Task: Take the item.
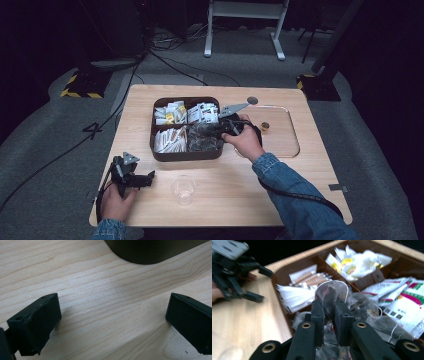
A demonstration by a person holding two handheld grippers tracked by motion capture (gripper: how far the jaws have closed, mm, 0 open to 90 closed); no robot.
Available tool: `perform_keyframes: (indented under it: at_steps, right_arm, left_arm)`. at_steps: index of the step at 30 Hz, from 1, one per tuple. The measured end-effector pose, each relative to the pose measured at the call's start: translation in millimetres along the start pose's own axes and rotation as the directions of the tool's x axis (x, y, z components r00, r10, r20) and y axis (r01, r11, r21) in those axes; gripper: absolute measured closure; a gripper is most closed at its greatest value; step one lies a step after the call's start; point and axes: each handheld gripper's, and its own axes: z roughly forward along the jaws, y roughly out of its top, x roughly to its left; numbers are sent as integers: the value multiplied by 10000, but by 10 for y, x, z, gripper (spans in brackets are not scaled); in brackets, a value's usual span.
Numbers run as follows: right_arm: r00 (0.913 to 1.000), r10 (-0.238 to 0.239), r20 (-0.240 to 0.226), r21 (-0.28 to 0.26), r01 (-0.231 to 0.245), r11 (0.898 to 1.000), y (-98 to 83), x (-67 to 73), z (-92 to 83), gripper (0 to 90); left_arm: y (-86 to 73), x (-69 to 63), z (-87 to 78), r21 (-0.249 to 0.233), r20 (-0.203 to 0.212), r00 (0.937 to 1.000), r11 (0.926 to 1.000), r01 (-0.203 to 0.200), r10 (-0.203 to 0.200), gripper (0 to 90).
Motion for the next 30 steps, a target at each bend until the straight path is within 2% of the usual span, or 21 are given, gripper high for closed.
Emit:
perform_keyframes:
  at_steps: [8, 13, 21, 30]
  right_arm:
    - [9982, -237, -545, -792, 193, 9967, 86, 108, -267, 799]
    - [9941, -567, -924, -1239, 450, 9913, 162, 258, -416, 799]
    - [9846, -1032, -1409, -1433, 828, 9862, 237, 467, -482, 799]
    - [9679, -1605, -1937, -1389, 1349, 9811, 277, 738, -486, 798]
  left_arm:
    - [0, 0, 0, -3, 1, 10000, 10000, 4, -4, 4]
    - [0, 0, 0, -3, -1, 10000, 10000, 5, -5, 4]
    - [0, 0, 0, -4, 2, 10000, 10000, 8, -8, 4]
    - [0, 0, 0, -3, -1, 10000, 10000, 1, -1, 4]
